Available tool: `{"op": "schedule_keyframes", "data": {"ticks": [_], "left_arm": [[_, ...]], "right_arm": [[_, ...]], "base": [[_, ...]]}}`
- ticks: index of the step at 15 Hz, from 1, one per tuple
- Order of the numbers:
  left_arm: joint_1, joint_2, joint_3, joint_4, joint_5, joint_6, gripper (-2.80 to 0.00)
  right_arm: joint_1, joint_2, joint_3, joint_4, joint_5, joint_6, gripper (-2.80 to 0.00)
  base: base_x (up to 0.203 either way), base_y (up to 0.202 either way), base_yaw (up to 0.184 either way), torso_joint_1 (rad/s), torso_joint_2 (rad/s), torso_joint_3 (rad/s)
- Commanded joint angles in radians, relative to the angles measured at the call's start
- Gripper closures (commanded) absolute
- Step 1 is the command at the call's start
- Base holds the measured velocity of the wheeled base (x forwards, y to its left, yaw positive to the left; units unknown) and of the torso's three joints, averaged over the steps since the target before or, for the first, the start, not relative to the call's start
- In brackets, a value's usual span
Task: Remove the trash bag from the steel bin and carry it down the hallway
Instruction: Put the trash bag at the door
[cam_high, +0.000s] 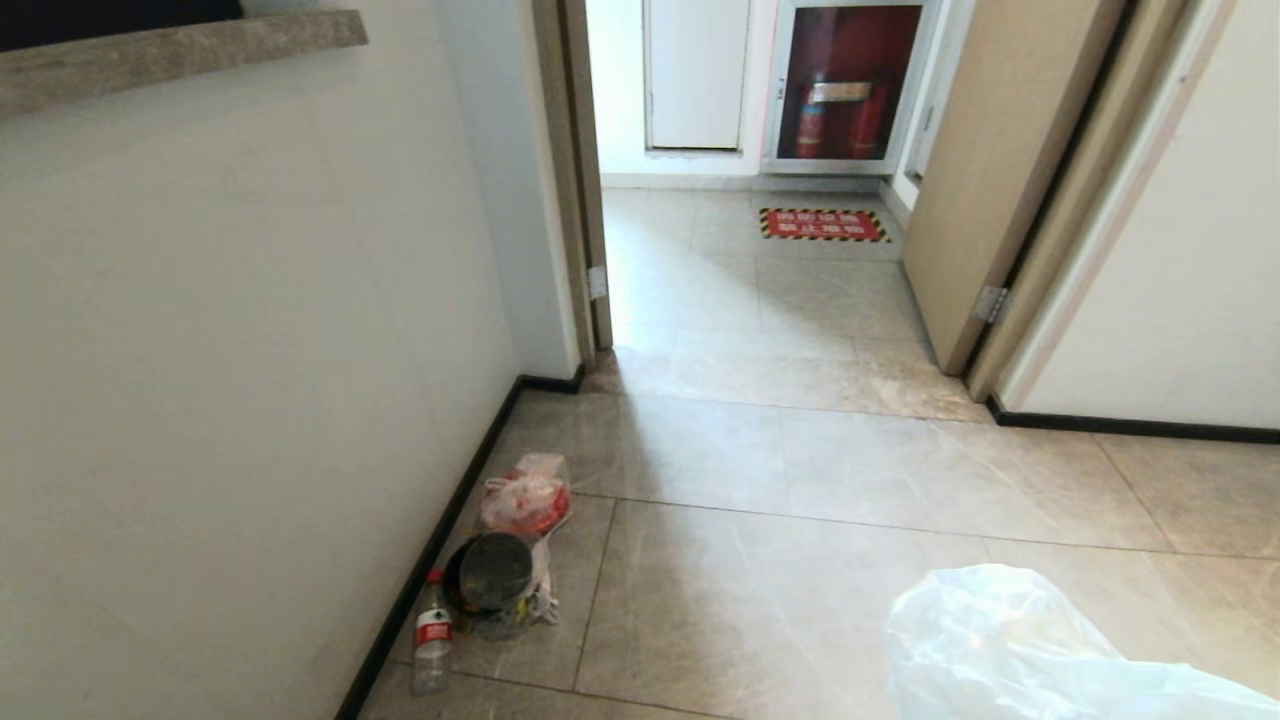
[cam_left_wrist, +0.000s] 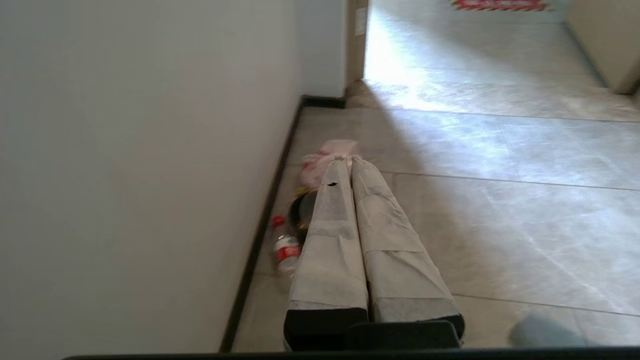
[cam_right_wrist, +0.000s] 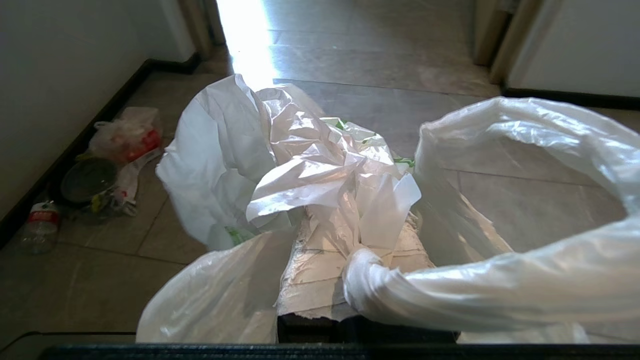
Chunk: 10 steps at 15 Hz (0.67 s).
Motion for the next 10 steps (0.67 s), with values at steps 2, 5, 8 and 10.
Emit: {"op": "schedule_keyframes", "data": {"ticks": [2,5,8,10], "left_arm": [[0.000,-0.002,0.001,0.000,0.002,0.000,0.00],[0.000,-0.002,0.001,0.000,0.001,0.000,0.00],[0.000,-0.002,0.002,0.000,0.002,0.000,0.00],[0.000,-0.002,0.001,0.000,0.000,0.000,0.00]], "right_arm": [[-0.001,0.000,0.002,-0.001,0.000,-0.003,0.00],[-0.001,0.000,0.002,-0.001,0.000,-0.005,0.00],[-0.001,0.000,0.002,-0.001,0.000,-0.005,0.00],[-0.001,0.000,0.002,-0.001,0.000,-0.005,0.00]], "base": [[0.004,-0.012,0.162,0.001,0.00,0.000],[0.000,-0.011,0.168,0.000,0.00,0.001],[-0.004,-0.011,0.171,0.003,0.00,0.003],[0.000,-0.011,0.171,0.001,0.00,0.002]]}}
